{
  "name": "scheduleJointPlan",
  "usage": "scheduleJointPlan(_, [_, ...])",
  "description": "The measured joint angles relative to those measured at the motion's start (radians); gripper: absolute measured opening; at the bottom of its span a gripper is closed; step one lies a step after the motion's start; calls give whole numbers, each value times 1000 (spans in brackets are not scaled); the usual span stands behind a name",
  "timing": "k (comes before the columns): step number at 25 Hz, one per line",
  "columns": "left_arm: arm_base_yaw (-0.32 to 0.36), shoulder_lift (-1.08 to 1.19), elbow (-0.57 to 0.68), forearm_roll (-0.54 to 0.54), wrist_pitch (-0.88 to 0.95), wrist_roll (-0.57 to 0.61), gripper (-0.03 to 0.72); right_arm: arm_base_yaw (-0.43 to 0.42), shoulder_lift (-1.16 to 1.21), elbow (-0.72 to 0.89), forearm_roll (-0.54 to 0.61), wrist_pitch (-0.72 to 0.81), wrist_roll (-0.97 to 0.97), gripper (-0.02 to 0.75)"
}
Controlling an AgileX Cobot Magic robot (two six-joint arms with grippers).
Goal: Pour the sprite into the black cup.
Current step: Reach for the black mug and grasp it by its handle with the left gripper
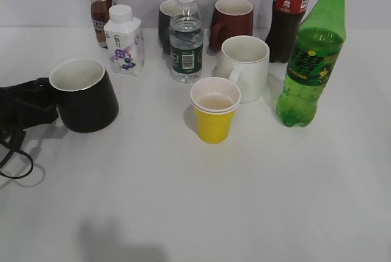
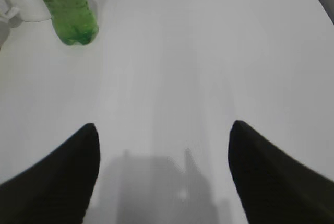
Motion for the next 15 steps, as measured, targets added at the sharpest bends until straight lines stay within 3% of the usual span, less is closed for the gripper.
scheduleJointPlan(4, [-8, 40, -35, -4, 2, 2, 279, 0, 0, 0, 0, 0, 0, 573])
scheduleJointPlan(9, [-10, 52, -53, -4, 2, 9, 73, 0, 0, 0, 0, 0, 1, 563])
scheduleJointPlan(13, [-10, 32, -53, 3, 26, 10, 70, 0, 0, -10, 18, -23, -8, 505])
scheduleJointPlan(15, [-10, 3, -53, 15, 46, 14, 65, 0, 12, -18, 28, -129, -17, 480])
